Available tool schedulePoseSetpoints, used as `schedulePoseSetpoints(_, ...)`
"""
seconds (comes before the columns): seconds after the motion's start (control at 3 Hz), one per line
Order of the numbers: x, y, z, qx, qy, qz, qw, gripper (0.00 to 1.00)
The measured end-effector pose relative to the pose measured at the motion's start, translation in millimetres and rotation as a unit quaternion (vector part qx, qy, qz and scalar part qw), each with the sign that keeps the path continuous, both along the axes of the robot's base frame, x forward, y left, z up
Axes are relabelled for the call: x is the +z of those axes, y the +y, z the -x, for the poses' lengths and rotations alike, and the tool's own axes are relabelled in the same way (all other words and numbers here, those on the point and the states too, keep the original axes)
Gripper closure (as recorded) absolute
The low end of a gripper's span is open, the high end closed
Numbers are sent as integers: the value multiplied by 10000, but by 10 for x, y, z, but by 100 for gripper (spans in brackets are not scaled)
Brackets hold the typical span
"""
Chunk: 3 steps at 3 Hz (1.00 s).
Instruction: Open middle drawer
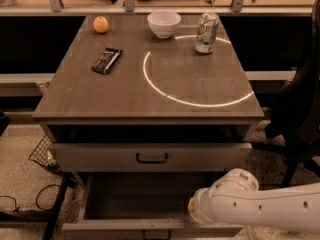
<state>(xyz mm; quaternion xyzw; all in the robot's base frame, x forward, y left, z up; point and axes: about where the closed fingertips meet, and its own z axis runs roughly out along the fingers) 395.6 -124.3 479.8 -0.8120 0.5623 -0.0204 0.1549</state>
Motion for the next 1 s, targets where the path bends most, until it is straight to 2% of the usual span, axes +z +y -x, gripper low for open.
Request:
schedulePoseSetpoints(0.67, -534, 5, 180, 122, 247, -241, 9993, 100)
schedulePoseSetpoints(1.0, -662, -10, 318, 73, 503, -163, 9986, 100)
